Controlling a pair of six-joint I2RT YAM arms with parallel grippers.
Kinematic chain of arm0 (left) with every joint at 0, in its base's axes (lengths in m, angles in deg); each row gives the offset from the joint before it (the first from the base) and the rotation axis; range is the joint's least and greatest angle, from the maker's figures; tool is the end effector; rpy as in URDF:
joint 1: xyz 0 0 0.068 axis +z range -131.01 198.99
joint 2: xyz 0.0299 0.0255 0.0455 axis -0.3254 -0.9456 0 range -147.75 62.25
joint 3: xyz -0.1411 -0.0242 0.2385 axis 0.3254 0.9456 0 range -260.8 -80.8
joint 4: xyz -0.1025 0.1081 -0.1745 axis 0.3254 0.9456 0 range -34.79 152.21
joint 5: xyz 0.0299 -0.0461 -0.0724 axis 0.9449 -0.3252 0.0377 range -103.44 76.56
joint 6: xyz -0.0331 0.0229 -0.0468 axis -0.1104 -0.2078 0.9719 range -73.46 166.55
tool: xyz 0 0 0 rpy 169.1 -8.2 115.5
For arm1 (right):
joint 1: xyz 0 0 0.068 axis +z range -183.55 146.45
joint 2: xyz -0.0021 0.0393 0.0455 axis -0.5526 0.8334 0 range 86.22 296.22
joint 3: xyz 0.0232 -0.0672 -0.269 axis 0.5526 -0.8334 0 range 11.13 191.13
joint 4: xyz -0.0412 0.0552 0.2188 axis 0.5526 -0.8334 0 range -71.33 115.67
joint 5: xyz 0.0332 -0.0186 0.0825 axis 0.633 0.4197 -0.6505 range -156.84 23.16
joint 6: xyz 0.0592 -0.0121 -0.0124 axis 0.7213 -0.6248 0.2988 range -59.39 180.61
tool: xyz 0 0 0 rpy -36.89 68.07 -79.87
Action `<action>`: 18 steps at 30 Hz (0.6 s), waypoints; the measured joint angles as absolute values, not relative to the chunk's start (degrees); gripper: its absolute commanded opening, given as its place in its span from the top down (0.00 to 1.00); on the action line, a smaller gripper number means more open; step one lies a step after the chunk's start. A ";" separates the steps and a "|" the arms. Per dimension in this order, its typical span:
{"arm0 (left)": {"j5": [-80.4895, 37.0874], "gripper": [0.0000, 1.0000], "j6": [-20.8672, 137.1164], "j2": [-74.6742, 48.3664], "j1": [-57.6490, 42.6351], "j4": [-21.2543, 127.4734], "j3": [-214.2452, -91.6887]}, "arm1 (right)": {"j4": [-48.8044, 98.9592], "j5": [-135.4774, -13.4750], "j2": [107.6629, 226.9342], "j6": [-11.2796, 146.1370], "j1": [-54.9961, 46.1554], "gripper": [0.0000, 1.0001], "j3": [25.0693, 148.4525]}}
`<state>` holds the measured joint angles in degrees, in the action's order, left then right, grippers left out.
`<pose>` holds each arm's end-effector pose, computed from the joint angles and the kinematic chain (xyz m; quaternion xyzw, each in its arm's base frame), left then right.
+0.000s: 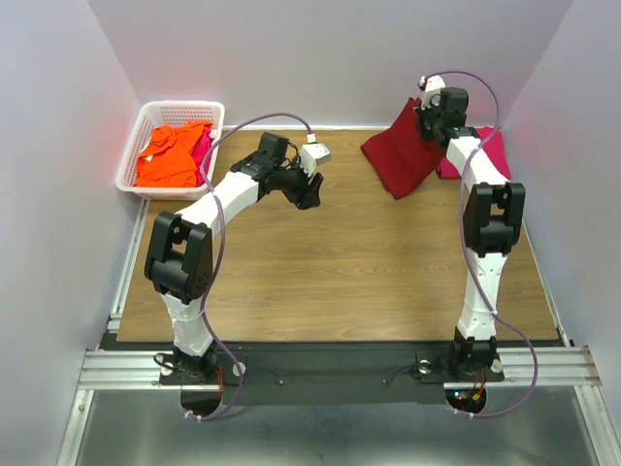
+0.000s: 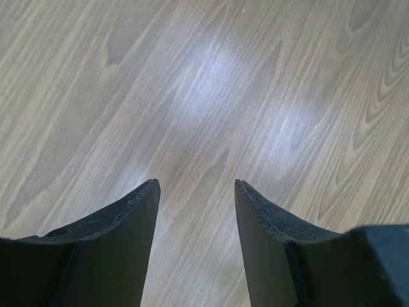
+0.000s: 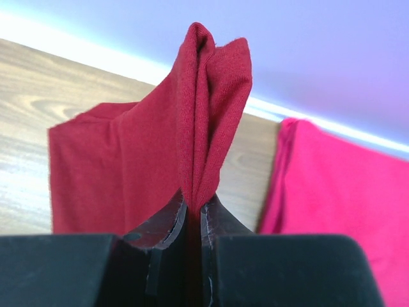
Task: Fold and stack the t-shirts
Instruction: Neatly place the folded tshirt to the corner
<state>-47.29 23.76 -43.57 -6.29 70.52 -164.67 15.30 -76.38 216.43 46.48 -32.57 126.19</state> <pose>0.3513 -0.1945 0.2816 0.4672 0.7302 -0.2700 0.4192 0.5208 0.0166 0.2706 -0.1549 0.8298 0.0091 0.5361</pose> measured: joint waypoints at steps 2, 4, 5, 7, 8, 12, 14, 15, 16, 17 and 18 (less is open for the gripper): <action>-47.29 0.38 23.91 -43.22 -6.00 70.13 -164.65 | 15.21 -76.03 216.43 45.52 -32.62 0.99 127.37; -47.33 0.38 23.98 -43.00 -5.91 69.56 -164.63 | 15.30 -75.83 216.41 44.71 -32.75 0.99 128.09; -47.37 0.38 24.00 -42.96 -5.91 69.43 -164.63 | 15.35 -75.79 216.39 44.36 -32.79 0.99 128.18; -47.44 0.36 24.07 -42.93 -5.94 69.17 -164.63 | 15.19 -75.74 216.36 43.84 -32.84 0.99 128.18; -47.48 0.28 24.15 -42.93 -5.94 69.04 -164.61 | 14.93 -75.61 216.36 43.47 -32.84 0.99 128.18; -47.66 0.18 24.41 -42.87 -5.94 68.25 -164.04 | 14.49 -75.33 216.30 42.75 -32.99 0.99 128.18; -47.72 0.06 24.55 -42.87 -5.94 68.21 -163.76 | 14.23 -75.22 216.08 42.53 -33.21 0.99 128.18; -47.74 0.05 24.72 -42.82 -5.94 68.23 -163.67 | 14.06 -75.15 215.95 42.48 -33.41 0.99 128.18; -47.77 0.05 24.74 -42.76 -5.91 68.12 -163.52 | 13.84 -75.09 215.69 42.40 -33.60 0.99 128.18; -47.72 0.05 24.87 -42.54 -5.91 67.81 -163.21 | 13.57 -74.93 215.38 42.35 -33.86 0.99 128.18; -47.72 0.05 24.87 -42.34 -5.91 67.79 -162.99 | 13.47 -74.85 215.21 42.33 -34.00 0.99 128.18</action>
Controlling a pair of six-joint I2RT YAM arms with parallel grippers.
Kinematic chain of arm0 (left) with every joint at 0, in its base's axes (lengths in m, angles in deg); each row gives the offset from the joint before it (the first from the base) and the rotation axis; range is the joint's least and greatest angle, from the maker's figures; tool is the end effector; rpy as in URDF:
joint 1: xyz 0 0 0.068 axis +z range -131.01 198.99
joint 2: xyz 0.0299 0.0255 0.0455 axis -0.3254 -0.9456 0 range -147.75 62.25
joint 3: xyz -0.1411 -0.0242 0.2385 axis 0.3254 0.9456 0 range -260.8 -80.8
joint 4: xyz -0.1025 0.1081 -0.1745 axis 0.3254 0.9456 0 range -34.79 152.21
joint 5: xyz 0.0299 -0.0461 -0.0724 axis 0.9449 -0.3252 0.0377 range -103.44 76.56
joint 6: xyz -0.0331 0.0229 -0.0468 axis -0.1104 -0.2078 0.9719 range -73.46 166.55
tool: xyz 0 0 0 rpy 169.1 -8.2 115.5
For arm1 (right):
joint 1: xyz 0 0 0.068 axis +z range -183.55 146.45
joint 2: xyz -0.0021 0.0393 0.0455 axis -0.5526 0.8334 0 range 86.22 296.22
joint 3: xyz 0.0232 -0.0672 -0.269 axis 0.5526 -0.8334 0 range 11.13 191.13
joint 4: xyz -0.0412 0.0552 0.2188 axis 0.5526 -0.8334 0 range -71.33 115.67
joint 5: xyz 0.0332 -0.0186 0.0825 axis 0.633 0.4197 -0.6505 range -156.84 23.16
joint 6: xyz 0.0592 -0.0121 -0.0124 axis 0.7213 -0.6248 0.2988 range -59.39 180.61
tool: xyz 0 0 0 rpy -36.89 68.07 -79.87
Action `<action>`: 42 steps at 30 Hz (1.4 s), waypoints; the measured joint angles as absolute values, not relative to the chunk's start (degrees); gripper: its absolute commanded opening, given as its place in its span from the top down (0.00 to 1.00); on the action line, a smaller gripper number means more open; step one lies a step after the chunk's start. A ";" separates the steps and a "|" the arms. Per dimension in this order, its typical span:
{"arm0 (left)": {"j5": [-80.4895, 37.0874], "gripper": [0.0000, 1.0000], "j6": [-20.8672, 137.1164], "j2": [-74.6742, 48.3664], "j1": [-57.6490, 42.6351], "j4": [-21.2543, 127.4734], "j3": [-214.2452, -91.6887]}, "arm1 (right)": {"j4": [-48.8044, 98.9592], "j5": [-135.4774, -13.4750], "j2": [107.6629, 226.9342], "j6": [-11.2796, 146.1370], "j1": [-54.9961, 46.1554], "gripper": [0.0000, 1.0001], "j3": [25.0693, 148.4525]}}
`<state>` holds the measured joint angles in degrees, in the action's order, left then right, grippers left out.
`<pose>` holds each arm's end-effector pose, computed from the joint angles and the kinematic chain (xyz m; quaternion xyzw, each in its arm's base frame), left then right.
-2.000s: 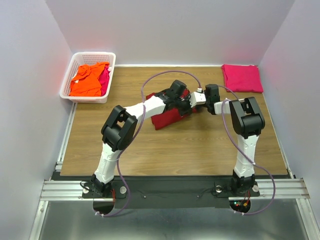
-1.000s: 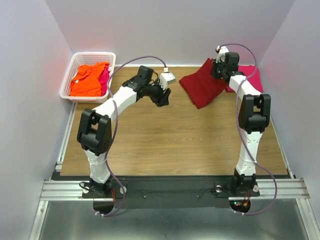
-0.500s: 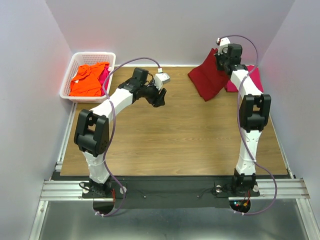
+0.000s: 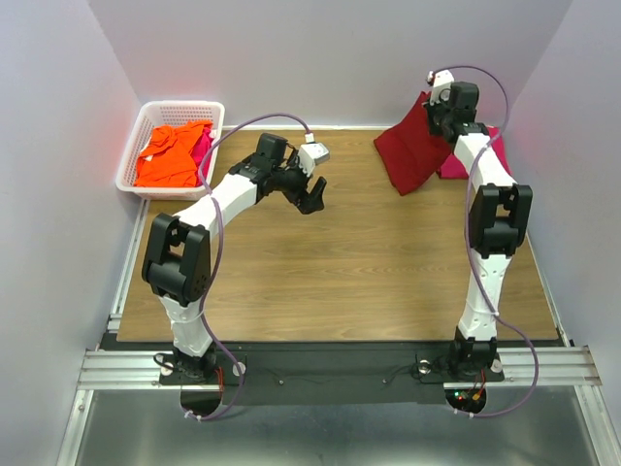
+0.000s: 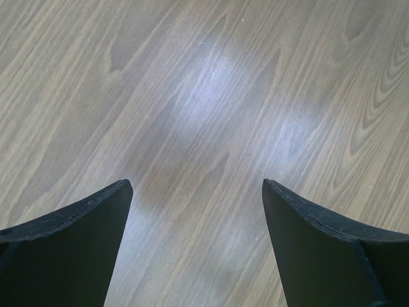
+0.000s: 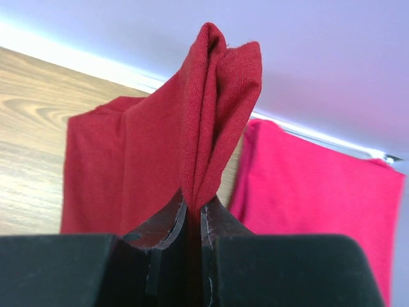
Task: Fold and stack the t-shirts
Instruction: Neatly place the folded tshirt to the corner
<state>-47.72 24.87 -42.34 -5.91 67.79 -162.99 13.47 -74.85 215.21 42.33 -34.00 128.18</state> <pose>0.3495 -0.1911 0.2852 0.4601 0.7247 -0.2737 0.4339 0.5175 0.0024 0.2891 -0.1673 0.8213 -0.0303 0.5446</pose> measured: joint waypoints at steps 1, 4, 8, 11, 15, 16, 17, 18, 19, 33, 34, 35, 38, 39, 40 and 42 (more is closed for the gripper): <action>-47.72 0.05 24.96 -42.06 -5.91 67.79 -162.77 | 13.23 -74.69 214.94 42.33 -34.24 0.99 128.38; -47.72 0.04 25.05 -41.82 -5.91 67.33 -162.73 | 12.79 -74.26 214.77 42.31 -34.74 0.99 129.86; -47.72 0.04 25.00 -41.69 -5.91 66.92 -162.66 | 12.57 -73.77 214.62 42.31 -35.09 0.99 131.94; -47.74 0.04 24.98 -41.69 -5.91 66.87 -162.66 | 12.39 -73.34 214.33 42.27 -35.09 0.99 132.68; -47.74 0.04 24.96 -41.69 -5.89 66.74 -162.66 | 12.04 -73.12 214.20 42.29 -35.28 1.00 133.34; -47.74 0.04 24.94 -41.69 -5.89 66.70 -162.66 | 11.89 -73.08 214.18 42.29 -35.31 0.99 133.43; -47.77 0.04 24.92 -41.69 -5.89 66.70 -162.64 | 11.59 -73.05 214.18 42.31 -35.35 1.00 133.78; -47.77 0.04 24.85 -41.69 -5.89 66.63 -162.64 | 11.32 -73.03 214.18 42.33 -35.37 0.99 134.00; -47.85 0.04 24.79 -41.69 -5.89 66.63 -162.64 | 11.11 -72.99 214.18 42.33 -35.39 0.99 134.24; -47.96 0.04 24.57 -41.69 -5.65 66.59 -162.64 | 10.65 -72.62 213.44 42.72 -36.31 0.99 135.59; -47.96 0.04 24.55 -41.69 -5.65 66.59 -162.64 | 10.62 -72.62 213.44 42.79 -36.51 1.00 135.59; -47.96 0.04 24.55 -41.69 -5.67 66.59 -162.64 | 10.60 -72.62 213.44 42.79 -36.66 0.99 135.59; -47.98 0.04 24.50 -41.69 -5.67 66.59 -162.64 | 10.60 -72.59 213.41 42.81 -37.03 0.99 135.61; -47.98 0.04 24.44 -41.69 -5.65 66.59 -162.64 | 10.60 -72.62 213.41 42.79 -37.27 0.99 135.59; -48.03 0.04 24.39 -41.69 -5.65 66.59 -162.64 | 10.60 -72.62 213.41 42.81 -37.43 0.99 135.59; -48.18 0.04 24.31 -41.69 -5.65 66.59 -162.64 | 10.60 -72.62 213.41 42.79 -37.86 0.99 135.59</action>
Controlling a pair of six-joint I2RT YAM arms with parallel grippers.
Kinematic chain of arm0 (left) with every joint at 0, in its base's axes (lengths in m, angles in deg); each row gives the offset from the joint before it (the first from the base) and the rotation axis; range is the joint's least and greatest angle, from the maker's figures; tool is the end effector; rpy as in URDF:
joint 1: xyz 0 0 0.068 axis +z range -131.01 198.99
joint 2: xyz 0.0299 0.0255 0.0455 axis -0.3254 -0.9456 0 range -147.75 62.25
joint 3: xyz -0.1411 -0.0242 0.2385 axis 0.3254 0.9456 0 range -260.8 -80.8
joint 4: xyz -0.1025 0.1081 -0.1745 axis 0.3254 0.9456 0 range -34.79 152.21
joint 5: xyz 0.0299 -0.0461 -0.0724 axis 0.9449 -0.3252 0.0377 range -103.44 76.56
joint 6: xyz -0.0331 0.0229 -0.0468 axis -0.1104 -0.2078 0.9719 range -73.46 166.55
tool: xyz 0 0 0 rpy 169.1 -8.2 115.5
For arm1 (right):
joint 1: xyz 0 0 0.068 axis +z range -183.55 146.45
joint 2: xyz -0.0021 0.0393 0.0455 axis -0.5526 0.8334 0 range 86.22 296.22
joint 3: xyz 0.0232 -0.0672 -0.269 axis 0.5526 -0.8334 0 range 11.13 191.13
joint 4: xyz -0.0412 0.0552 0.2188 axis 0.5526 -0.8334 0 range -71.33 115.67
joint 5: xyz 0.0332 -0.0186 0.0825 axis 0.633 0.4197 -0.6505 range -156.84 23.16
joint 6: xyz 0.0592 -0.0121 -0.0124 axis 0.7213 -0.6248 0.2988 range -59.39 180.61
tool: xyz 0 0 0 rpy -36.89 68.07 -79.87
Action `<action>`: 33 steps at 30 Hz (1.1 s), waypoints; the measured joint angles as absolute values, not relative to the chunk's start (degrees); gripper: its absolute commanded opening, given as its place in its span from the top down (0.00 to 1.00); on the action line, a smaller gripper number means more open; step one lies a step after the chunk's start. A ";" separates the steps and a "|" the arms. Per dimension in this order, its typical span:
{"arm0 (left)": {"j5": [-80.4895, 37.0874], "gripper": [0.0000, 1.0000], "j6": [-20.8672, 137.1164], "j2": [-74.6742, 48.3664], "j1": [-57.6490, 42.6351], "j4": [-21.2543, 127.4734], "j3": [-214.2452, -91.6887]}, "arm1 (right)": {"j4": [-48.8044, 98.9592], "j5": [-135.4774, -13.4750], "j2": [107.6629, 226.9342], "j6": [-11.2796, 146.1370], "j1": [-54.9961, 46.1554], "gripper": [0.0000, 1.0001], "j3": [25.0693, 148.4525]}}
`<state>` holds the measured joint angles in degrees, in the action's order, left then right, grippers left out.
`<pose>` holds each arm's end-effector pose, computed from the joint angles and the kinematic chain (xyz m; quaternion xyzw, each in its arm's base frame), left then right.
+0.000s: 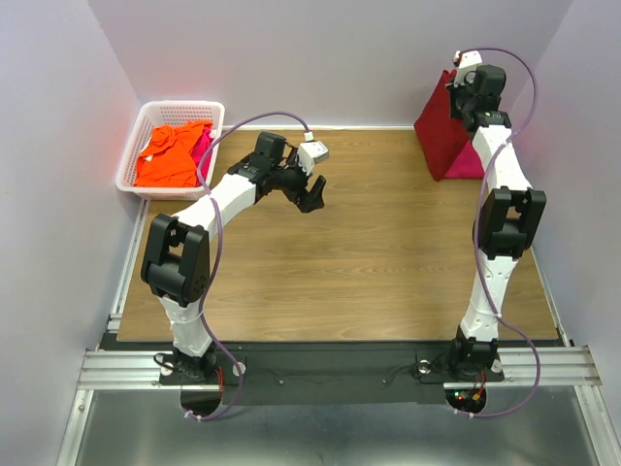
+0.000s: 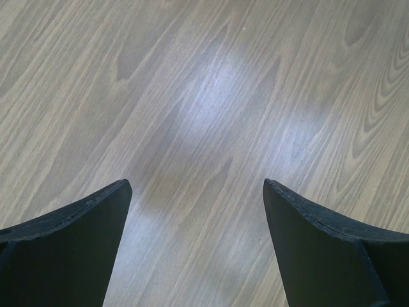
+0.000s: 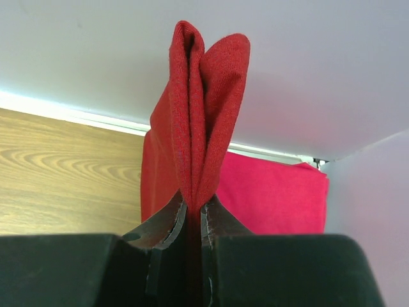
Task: Fold and stack the t-shirts
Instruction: Neatly place the folded tshirt to the corner
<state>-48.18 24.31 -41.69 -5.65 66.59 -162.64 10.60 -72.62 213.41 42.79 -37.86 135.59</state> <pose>0.3490 -0.1892 0.2896 0.4641 0.7150 -0.2724 0.4463 0.5095 -0.0337 0.3414 -0.1245 0.7979 -0.0729 0.5853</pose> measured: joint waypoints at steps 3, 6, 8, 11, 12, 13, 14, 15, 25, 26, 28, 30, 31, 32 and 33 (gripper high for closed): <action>-48.38 0.04 24.13 -41.69 -5.65 66.63 -162.64 | 10.60 -72.70 213.41 42.75 -38.76 0.99 135.59; -48.44 0.04 23.91 -41.69 -5.65 66.79 -162.64 | 10.60 -73.05 213.41 42.44 -40.16 0.99 135.59; -48.47 0.04 23.67 -41.69 -5.65 67.18 -162.64 | 10.60 -73.43 213.44 42.27 -41.51 0.99 135.61; -48.55 0.04 23.41 -41.69 -5.65 67.79 -162.64 | 10.54 -74.36 214.22 41.85 -43.66 0.99 136.86; -48.57 0.04 23.32 -41.69 -5.65 68.08 -162.64 | 10.58 -74.63 214.46 41.65 -44.22 0.99 137.19; -48.57 0.04 23.28 -41.69 -5.65 68.32 -162.66 | 10.60 -75.04 214.97 41.17 -45.30 0.99 137.75; -48.57 0.04 23.17 -41.69 -5.65 68.75 -162.66 | 10.60 -75.30 215.32 40.87 -46.04 0.99 137.97; -48.57 0.04 23.10 -41.69 -5.65 68.97 -162.68 | 10.60 -75.57 215.71 40.58 -46.69 0.99 138.24; -48.49 0.04 22.64 -41.73 -5.65 72.56 -164.94 | 11.41 -78.26 224.39 36.82 -51.63 0.99 139.59; -48.42 0.04 22.58 -41.73 -5.65 72.88 -165.05 | 11.56 -78.41 225.92 36.34 -51.90 0.99 139.61; -48.27 0.04 22.47 -41.75 -5.65 73.34 -165.20 | 11.67 -78.43 227.38 35.90 -52.07 0.99 139.63; -47.96 0.04 22.38 -41.84 -5.65 74.02 -165.46 | 12.07 -78.43 228.82 35.25 -52.22 0.95 139.66; -47.88 0.04 22.38 -41.93 -5.67 74.33 -165.59 | 12.46 -78.43 229.28 35.01 -52.25 0.93 139.66; -47.81 0.04 22.36 -41.97 -5.65 74.52 -165.72 | 12.88 -78.39 229.65 34.83 -52.27 0.89 139.66; -47.70 0.04 22.36 -42.04 -5.65 74.72 -165.90 | 13.14 -78.30 229.96 34.72 -52.27 0.82 139.77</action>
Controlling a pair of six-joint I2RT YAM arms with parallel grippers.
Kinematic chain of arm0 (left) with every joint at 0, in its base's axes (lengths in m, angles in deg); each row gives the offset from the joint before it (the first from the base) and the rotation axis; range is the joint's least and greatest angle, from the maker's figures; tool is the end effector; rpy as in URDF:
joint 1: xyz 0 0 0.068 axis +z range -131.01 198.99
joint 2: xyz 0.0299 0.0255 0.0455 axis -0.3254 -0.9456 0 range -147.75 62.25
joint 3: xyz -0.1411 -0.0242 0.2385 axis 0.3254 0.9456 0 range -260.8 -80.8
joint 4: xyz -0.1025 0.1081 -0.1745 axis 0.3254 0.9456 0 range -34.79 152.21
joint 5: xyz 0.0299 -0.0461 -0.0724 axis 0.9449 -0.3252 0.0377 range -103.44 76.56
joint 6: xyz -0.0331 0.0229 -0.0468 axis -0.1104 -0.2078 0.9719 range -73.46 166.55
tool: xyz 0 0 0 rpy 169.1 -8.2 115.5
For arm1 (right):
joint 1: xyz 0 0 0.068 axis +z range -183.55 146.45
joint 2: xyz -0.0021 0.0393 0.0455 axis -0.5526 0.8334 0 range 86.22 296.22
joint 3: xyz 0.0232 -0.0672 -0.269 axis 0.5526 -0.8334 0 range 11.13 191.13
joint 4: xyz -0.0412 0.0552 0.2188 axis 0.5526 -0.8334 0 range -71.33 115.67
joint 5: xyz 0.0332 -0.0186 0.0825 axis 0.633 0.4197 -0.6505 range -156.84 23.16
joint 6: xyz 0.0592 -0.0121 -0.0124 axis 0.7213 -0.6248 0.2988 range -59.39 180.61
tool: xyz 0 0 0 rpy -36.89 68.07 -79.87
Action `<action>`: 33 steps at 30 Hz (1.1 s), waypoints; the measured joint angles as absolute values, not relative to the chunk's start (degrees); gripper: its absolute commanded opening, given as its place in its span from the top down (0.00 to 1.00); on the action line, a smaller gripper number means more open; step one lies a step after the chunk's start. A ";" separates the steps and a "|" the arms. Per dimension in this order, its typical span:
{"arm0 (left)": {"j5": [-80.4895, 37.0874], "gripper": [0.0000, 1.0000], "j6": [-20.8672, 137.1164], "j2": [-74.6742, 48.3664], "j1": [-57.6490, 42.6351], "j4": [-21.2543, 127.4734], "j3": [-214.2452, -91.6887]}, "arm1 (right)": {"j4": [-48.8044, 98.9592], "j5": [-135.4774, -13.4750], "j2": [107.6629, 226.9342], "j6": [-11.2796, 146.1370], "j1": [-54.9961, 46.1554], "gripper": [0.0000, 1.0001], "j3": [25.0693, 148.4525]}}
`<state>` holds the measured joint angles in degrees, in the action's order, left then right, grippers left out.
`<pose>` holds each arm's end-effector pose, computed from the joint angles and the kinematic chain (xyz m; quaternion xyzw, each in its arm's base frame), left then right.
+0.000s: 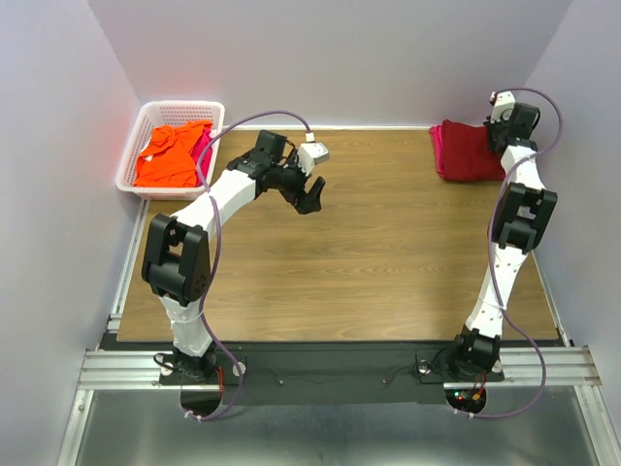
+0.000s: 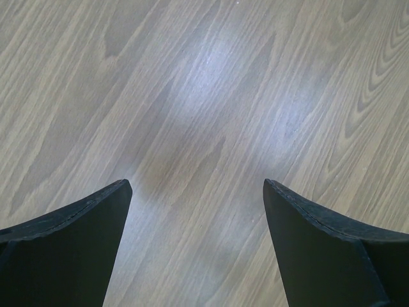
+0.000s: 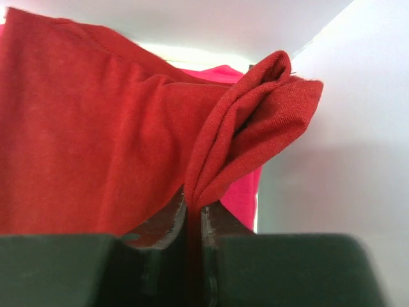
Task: Fold and stack the t-shirts
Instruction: Neatly place the folded tshirt to the corner
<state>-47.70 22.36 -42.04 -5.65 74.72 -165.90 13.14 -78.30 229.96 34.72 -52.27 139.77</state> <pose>0.3461 -0.1875 0.2919 0.4722 0.7317 -0.2671 0.4126 0.5354 -0.1717 0.2206 -0.1049 0.8463 -0.1165 0.5091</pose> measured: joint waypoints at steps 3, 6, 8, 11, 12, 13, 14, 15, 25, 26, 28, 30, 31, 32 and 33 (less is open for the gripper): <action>-47.46 0.04 22.32 -42.08 -5.65 75.18 -166.23 | 13.90 -77.34 231.14 33.96 -52.29 0.35 141.01; -47.26 0.04 22.19 -42.17 -5.65 75.27 -166.33 | 14.62 -75.28 231.58 34.03 -52.29 0.22 141.65; -47.22 0.04 22.16 -42.19 -5.65 75.25 -166.33 | 14.73 -74.10 231.58 34.24 -52.29 0.19 142.41; -47.24 0.04 22.16 -42.26 -5.63 75.25 -166.33 | 15.61 -73.91 231.56 34.53 -52.29 0.14 143.42; -47.22 0.04 22.19 -42.26 -5.63 75.25 -166.33 | 16.00 -74.36 231.32 35.07 -52.29 0.14 143.44; -47.24 0.04 22.19 -42.26 -5.54 75.22 -166.33 | 16.00 -74.98 231.05 35.73 -52.29 0.14 143.42; -47.31 0.04 22.21 -42.26 -5.35 75.18 -166.33 | 16.02 -75.81 230.75 36.34 -52.29 0.14 143.42; -47.39 0.04 22.21 -42.26 -5.28 75.16 -166.33 | 16.02 -76.92 230.31 37.28 -52.29 0.15 143.28; -49.03 0.04 24.02 -42.26 -4.27 73.39 -166.05 | 17.55 -89.91 227.71 51.14 -52.16 0.26 143.98; -49.16 0.04 24.24 -42.26 -4.12 73.21 -165.85 | 17.84 -90.58 228.56 53.13 -51.90 0.29 145.08; -49.60 0.04 24.81 -42.26 -3.77 72.84 -165.09 | 18.76 -91.35 230.05 54.88 -51.57 0.35 145.69; -49.76 0.04 25.05 -42.26 -3.44 72.78 -164.46 | 19.21 -91.76 231.58 55.95 -51.20 0.39 145.69; -49.82 0.04 25.09 -42.26 -3.36 72.67 -164.15 | 19.41 -91.85 232.21 56.17 -51.02 0.39 145.65; -49.89 0.04 25.25 -42.26 -3.03 72.64 -163.67 | 19.78 -91.92 233.06 56.43 -50.67 0.40 145.47; -49.93 0.04 25.31 -42.26 -2.85 72.60 -163.32 | 19.94 -91.94 233.85 56.47 -50.28 0.41 145.21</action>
